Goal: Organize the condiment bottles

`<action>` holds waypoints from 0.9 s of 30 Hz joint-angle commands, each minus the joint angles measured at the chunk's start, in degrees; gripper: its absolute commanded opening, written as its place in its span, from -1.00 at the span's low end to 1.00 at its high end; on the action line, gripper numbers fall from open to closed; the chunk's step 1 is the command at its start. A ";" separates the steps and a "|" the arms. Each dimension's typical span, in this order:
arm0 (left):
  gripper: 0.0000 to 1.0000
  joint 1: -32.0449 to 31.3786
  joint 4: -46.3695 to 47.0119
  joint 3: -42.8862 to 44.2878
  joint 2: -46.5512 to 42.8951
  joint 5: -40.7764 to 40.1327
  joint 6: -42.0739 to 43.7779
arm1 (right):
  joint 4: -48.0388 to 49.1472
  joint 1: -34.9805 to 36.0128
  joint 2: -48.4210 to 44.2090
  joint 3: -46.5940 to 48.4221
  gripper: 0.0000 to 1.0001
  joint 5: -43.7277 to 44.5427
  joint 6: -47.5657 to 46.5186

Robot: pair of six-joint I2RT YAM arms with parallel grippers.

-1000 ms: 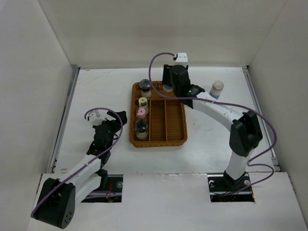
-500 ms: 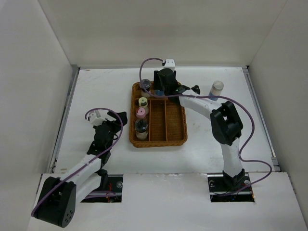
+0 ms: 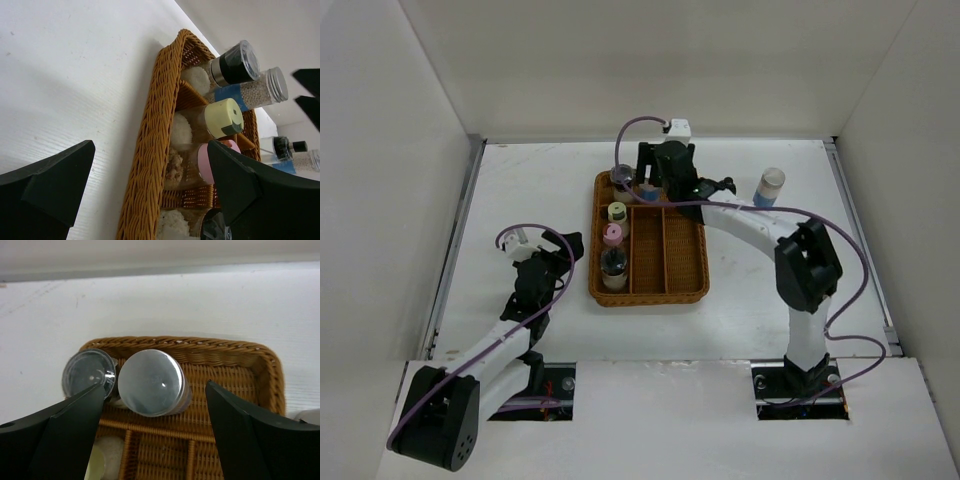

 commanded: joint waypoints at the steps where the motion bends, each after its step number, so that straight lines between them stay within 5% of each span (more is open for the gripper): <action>1: 1.00 0.56 3.20 -0.47 -0.97 0.55 -0.63 | 4.12 -0.77 -10.49 -3.07 0.78 2.42 0.80; 9: 1.00 0.56 3.20 -0.38 -0.35 1.07 -1.07 | 4.13 -14.11 -23.50 -17.48 0.74 9.71 -0.34; 15: 1.00 0.39 3.54 -0.21 0.44 1.25 -1.50 | -3.87 -26.95 -24.22 -21.27 0.94 10.44 1.41; 27: 1.00 -0.23 4.95 -0.12 2.99 1.33 -1.42 | -2.29 -29.69 -15.09 -20.23 0.92 2.26 1.15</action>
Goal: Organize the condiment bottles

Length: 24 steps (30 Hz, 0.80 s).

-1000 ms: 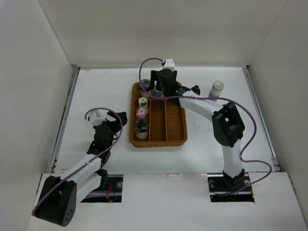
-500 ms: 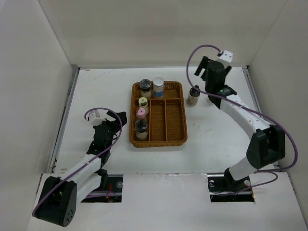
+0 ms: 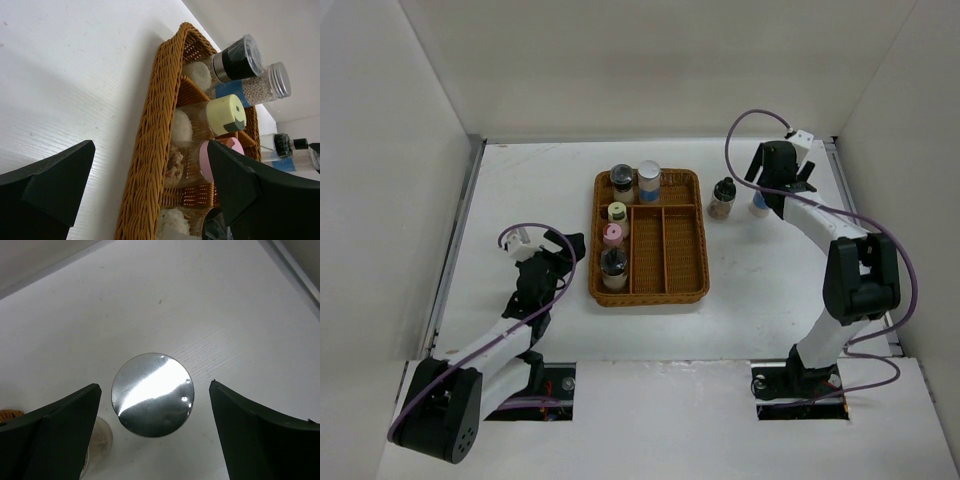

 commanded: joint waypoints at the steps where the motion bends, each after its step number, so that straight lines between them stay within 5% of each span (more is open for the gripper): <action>1: 0.99 -0.23 3.73 0.08 0.78 0.66 -0.46 | 2.10 -0.14 1.23 1.72 0.90 -3.06 0.27; 10: 0.87 -0.67 4.08 -0.01 0.43 -0.22 0.25 | 7.71 -0.58 -2.27 -2.57 0.20 3.52 -0.86; 24: 0.90 -0.23 3.82 -0.45 0.17 -0.92 -0.28 | 14.66 12.68 -15.30 3.30 0.11 5.65 -9.48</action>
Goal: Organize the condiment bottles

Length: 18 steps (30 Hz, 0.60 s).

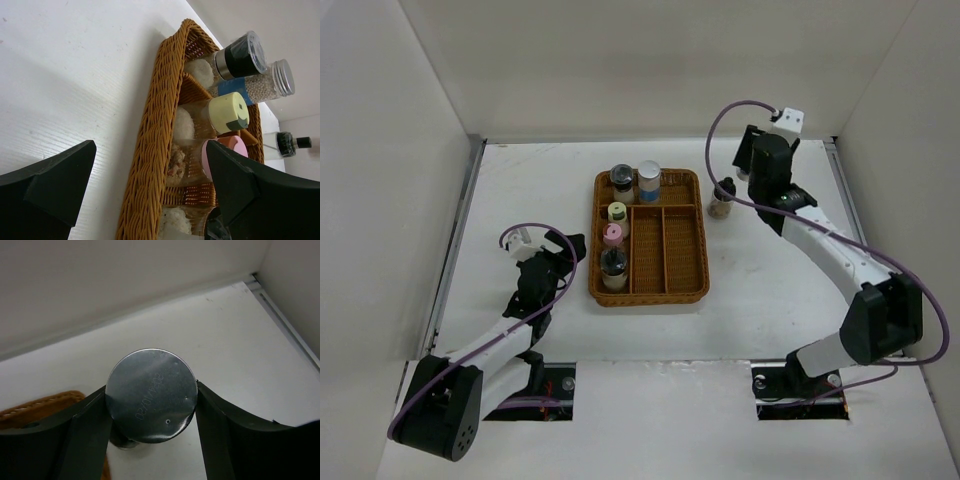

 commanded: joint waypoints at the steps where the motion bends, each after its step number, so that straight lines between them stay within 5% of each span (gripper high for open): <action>1: 0.90 0.23 3.47 -0.45 -0.99 -0.60 -0.30 | 10.03 4.29 -1.59 6.08 0.11 -0.45 -2.16; 18: 0.93 0.32 3.29 -0.27 -0.64 -0.51 -0.04 | 10.74 14.24 18.53 15.84 0.10 -9.25 3.90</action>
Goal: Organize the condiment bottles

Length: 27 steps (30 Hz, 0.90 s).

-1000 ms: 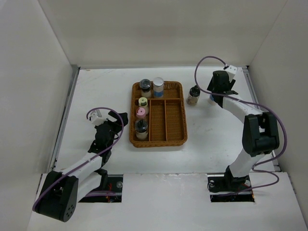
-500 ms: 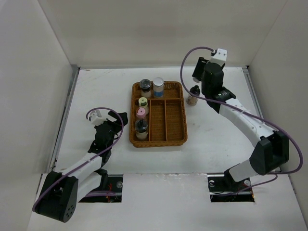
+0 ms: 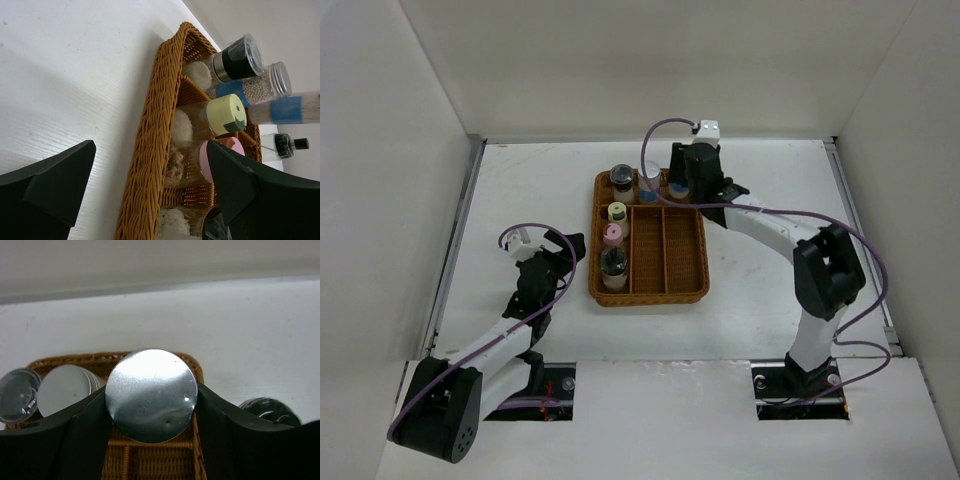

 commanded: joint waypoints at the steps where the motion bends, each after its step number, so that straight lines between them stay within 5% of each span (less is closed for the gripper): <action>1: 0.93 0.32 3.29 -0.25 -0.03 -0.14 -0.15 | 5.91 0.93 0.44 4.13 0.10 -1.14 2.33; 7: 0.93 0.23 3.56 -0.16 0.50 0.04 -0.24 | 5.91 1.63 3.87 2.29 0.18 -0.35 2.33; 17: 0.95 0.06 3.73 0.19 1.47 0.04 0.12 | 5.82 1.72 2.82 -1.15 0.68 0.27 4.18; 27: 0.95 0.41 3.47 -0.08 -0.11 0.40 0.20 | 4.94 1.81 -10.78 -9.39 0.69 1.93 2.95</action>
